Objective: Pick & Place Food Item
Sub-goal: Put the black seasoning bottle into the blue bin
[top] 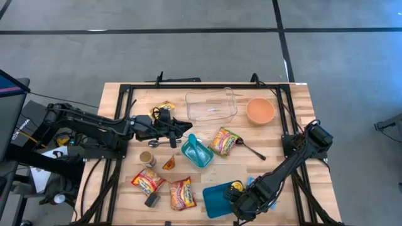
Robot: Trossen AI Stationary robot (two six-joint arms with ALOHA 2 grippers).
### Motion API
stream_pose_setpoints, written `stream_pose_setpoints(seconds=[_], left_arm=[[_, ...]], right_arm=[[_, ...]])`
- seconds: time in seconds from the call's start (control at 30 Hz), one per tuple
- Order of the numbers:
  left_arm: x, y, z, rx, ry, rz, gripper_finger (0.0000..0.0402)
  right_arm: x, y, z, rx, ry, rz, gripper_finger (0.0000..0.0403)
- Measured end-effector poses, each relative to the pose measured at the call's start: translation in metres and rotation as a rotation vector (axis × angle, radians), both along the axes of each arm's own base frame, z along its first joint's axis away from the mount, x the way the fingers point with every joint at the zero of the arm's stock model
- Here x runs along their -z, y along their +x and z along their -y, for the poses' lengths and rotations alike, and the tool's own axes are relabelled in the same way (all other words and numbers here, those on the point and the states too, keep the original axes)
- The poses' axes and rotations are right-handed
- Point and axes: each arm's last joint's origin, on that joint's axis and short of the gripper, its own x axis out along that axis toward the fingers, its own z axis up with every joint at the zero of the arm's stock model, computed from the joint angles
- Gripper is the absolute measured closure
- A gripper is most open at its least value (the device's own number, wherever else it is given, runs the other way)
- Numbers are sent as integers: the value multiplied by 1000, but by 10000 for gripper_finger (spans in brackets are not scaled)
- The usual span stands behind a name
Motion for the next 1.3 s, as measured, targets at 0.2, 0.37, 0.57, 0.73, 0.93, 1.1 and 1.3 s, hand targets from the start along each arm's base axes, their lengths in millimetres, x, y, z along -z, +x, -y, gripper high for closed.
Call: stream_pose_setpoints(seconds=[0.2,0.37,0.57,0.73,0.93,1.1,1.3], left_arm=[[0,0,0,-1,0,0,366],[0,0,0,-5,0,0,366],[0,0,0,-5,0,0,366],[0,0,0,-5,0,0,366],[0,0,0,-4,0,0,366],[0,0,0,-4,0,0,366],[0,0,0,-3,0,0,366]], right_arm=[[0,0,0,-1,-1,-3,178],[0,0,0,0,-1,-3,175],[0,0,1,2,0,-3,177],[0,1,1,28,7,-5,177],[0,1,1,39,12,-4,177],[0,1,1,40,14,-2,177],[0,3,0,112,45,1,177]])
